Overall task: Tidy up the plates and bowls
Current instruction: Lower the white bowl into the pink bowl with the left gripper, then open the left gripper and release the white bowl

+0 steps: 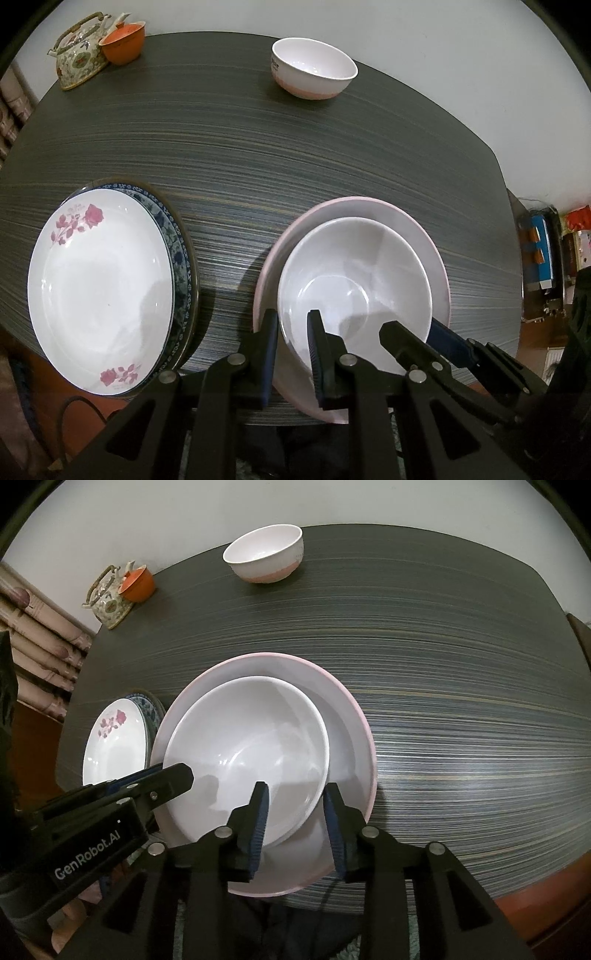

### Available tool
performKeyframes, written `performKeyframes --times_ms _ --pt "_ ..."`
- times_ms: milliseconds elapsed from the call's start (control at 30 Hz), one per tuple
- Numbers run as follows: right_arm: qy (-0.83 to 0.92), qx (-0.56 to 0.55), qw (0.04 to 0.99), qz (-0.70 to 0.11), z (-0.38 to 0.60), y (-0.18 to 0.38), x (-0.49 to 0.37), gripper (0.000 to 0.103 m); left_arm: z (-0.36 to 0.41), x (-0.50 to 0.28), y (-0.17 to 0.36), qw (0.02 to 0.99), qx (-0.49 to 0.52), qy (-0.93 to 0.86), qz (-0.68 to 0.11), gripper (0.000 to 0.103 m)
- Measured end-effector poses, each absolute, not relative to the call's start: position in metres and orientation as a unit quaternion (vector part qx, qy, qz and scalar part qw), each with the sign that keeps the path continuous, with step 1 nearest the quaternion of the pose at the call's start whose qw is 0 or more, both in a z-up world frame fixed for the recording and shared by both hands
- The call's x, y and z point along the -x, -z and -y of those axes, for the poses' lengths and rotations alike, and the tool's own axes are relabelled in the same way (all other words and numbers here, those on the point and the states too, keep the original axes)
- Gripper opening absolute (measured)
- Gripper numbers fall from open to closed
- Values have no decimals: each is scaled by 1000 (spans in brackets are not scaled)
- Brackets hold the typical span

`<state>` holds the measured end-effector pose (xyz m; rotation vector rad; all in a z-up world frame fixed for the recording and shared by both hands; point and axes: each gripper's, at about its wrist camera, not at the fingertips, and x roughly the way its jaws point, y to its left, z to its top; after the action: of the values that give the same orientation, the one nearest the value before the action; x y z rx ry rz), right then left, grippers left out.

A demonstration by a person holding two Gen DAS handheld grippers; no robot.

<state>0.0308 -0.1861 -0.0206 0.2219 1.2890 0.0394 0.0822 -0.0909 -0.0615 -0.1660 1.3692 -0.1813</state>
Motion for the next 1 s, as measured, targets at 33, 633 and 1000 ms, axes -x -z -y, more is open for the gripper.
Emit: performKeyframes --times_ms 33,633,1000 --pt "-20 -104 794 -599 186 20 -31 34 90 -82 61 769 77 84 -629 17" --pt "-17 -107 814 -571 189 -1 -33 43 75 -80 39 788 85 94 -602 28" --pt "-19 -126 825 -550 201 -14 -40 45 60 -91 31 795 97 84 -593 40"
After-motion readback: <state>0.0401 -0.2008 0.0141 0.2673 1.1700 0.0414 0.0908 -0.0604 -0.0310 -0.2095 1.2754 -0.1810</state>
